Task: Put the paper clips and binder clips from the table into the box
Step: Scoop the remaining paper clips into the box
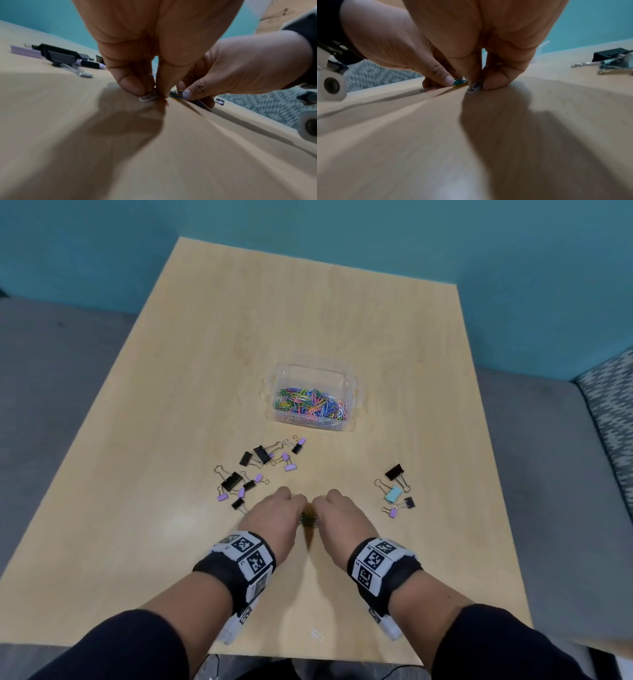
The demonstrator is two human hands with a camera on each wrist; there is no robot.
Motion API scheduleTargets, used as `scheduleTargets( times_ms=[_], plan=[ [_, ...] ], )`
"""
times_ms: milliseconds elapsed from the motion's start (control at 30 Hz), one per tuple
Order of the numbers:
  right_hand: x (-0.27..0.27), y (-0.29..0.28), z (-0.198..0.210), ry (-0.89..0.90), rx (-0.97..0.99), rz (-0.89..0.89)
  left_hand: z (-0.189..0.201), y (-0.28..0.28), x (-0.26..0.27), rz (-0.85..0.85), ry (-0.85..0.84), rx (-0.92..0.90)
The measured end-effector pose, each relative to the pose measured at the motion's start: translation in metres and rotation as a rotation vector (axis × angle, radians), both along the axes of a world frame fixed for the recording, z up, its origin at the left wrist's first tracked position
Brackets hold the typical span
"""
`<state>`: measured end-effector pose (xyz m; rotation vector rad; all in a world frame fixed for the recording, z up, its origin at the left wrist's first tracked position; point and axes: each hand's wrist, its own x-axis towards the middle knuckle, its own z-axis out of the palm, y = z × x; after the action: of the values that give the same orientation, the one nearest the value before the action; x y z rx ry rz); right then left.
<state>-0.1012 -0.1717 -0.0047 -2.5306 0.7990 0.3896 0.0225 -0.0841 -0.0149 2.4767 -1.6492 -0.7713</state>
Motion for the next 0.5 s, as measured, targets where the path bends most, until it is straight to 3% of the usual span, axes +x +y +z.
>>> scheduleTargets(
  times_ms=[233, 500],
  plan=[
    [0.006, -0.008, 0.008, 0.09, -0.002, 0.036, 0.003, -0.004, 0.004, -0.026, -0.03, 0.067],
    [-0.004, -0.012, 0.013, 0.009, 0.147, -0.319, 0.0, -0.002, 0.015, 0.047, 0.04, 0.071]
  ],
)
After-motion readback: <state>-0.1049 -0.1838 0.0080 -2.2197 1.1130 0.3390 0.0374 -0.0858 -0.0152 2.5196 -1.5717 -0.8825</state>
